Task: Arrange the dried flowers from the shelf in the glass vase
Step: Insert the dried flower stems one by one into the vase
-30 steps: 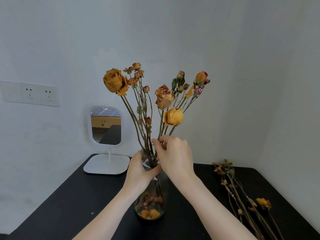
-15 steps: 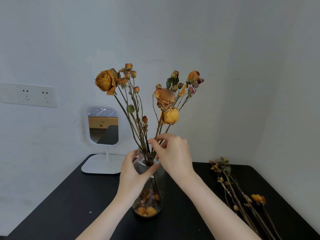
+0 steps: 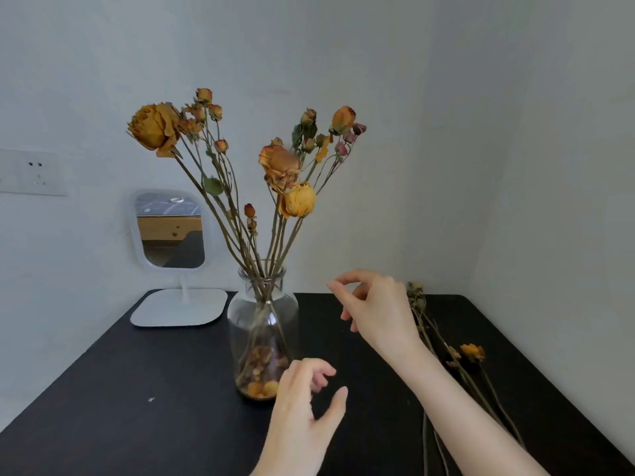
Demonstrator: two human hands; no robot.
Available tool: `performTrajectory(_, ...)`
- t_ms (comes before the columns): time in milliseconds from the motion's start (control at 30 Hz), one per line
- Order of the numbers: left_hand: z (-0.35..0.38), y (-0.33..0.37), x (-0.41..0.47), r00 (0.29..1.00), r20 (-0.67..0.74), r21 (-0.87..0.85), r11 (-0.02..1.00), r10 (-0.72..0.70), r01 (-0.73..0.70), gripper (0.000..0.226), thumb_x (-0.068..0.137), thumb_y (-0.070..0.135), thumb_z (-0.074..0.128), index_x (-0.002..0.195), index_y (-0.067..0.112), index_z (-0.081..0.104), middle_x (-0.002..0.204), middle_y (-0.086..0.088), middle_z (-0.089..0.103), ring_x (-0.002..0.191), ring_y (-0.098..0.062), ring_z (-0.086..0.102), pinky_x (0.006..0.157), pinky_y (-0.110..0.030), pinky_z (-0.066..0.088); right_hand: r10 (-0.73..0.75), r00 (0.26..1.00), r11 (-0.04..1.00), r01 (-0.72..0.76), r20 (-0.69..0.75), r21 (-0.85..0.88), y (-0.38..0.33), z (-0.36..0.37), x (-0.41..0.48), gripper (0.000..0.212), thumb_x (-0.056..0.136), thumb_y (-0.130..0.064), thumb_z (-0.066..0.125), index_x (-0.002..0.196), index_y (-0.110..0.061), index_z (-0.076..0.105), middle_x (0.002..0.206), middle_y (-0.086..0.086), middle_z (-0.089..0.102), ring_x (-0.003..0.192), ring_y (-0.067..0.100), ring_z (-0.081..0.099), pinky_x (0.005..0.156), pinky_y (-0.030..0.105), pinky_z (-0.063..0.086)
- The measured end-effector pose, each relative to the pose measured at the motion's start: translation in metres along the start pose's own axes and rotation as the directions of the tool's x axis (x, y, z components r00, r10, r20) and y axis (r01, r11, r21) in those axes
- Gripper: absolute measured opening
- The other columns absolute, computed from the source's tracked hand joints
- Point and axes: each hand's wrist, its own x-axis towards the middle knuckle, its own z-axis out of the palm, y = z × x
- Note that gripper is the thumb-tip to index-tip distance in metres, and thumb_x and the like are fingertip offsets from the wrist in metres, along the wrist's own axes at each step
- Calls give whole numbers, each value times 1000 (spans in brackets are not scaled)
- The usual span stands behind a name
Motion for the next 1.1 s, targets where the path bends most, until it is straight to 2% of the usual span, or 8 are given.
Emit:
performTrajectory(133,33,14,19,964,253,125,991,-77,46,9,87,36,57,94,36,52,74,10,40,70,-3,43,61,-14,35,200,980,978,-200,-2,-65,55,-29,-9,21,89,-38,57,104,-25,64,58,-8,63,42,1,56,50,16,45)
performTrajectory(200,54,17,30,935,329,187,980,-134,75,13,88,38,55,99,30,56,78,13,40,71,-2,43,58,-14,32,293,956,953,-293,-9,-80,85,-47,-13,16,89,-35,58,99,-24,64,59,-5,65,40,2,55,50,18,46)
performTrajectory(367,100,20,53,876,420,272,954,-238,128,16,89,37,56,95,24,61,97,5,50,90,-11,52,77,-25,46,486,872,865,-470,60,-176,151,-85,-21,10,89,-26,60,95,-20,64,62,-1,68,43,4,57,52,21,48)
performTrajectory(533,135,25,70,861,410,353,923,-301,154,21,88,38,57,94,19,63,104,0,57,96,-18,56,85,-35,50,548,821,818,-486,159,-307,179,-90,-26,5,87,-27,63,90,-24,62,57,-4,65,34,-3,52,45,15,41)
performTrajectory(700,160,24,80,868,350,449,876,-352,175,26,88,43,55,95,19,62,108,-2,59,103,-21,53,88,-37,48,539,818,811,-440,201,-385,184,-75,-21,16,87,-33,62,97,-21,66,59,-6,65,60,2,62,71,26,50)
performTrajectory(800,168,19,80,866,348,459,871,-360,178,28,86,46,57,94,20,60,107,-1,59,103,-20,52,88,-36,47,544,817,802,-440,191,-405,183,-64,-16,22,86,-40,60,98,-21,65,66,-6,65,66,6,63,66,25,48)
performTrajectory(900,172,15,81,865,347,466,867,-362,176,26,84,45,59,93,20,60,105,0,60,102,-19,52,88,-35,47,554,812,784,-435,184,-444,182,-55,-9,27,86,-42,60,96,-17,68,76,-1,67,74,12,66,71,28,53)
performTrajectory(1100,177,9,85,860,318,508,838,-399,200,22,84,40,58,88,18,61,98,0,62,100,-21,54,86,-34,45,609,778,735,-481,152,-478,184,-46,-3,21,87,-30,61,96,-13,67,86,3,70,79,16,67,74,31,55)
